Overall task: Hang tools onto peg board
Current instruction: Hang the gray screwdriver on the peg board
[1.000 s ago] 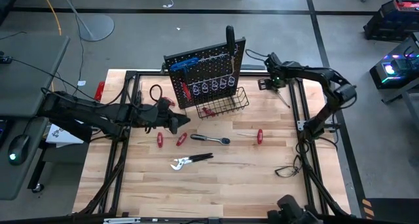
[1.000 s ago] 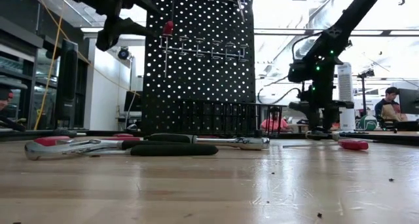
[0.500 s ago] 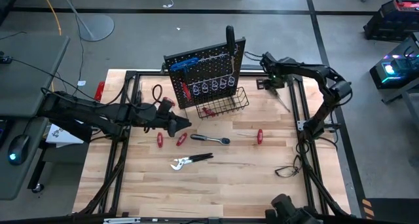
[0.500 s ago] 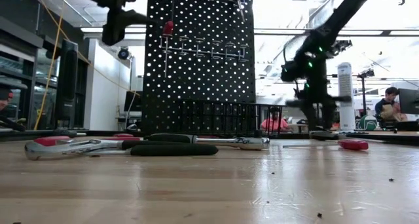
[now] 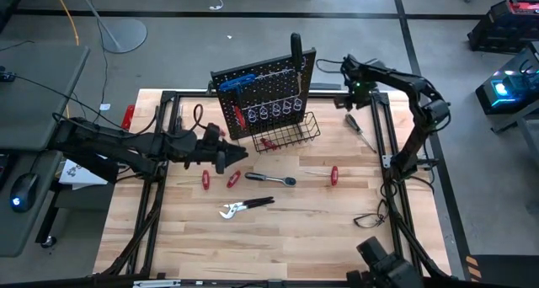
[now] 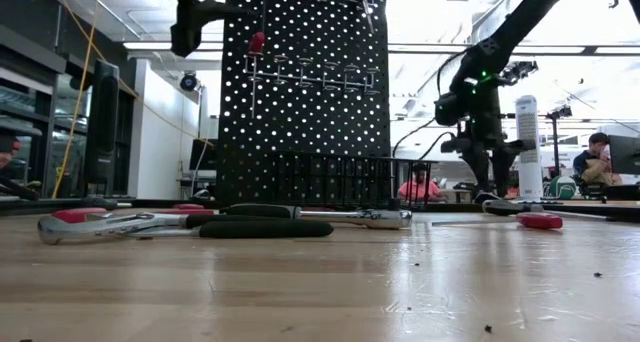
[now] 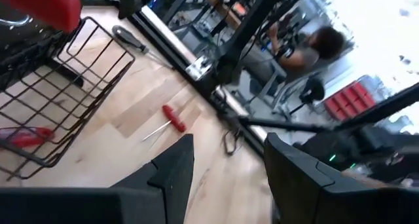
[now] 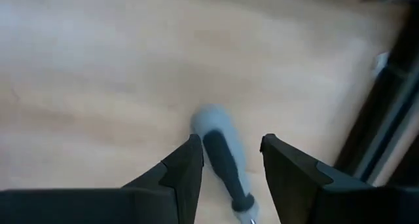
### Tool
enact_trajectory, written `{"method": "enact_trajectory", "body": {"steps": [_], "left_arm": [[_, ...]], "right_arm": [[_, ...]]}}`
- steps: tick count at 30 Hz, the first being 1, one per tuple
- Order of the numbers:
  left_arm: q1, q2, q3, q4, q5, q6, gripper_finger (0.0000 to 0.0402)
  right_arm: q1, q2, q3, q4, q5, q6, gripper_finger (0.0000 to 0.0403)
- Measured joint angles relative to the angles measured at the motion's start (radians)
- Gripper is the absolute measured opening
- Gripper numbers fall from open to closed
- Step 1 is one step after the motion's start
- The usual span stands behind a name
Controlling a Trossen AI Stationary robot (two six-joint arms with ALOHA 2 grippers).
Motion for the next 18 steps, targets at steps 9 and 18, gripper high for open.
{"method": "enact_trajectory", "body": {"steps": [9,18], "left_arm": [[0.000,0.002,0.000,0.033,-0.052,0.035,0.0168],[0.012,0.002,0.000,0.039,-0.070,-0.112,0.0168]], "right_arm": [[0.006,0.009,-0.118,0.090,0.014,-0.128,0.0182],[0.067,0.012,-0.180,0.173,0.035,-0.110,0.0196]]}}
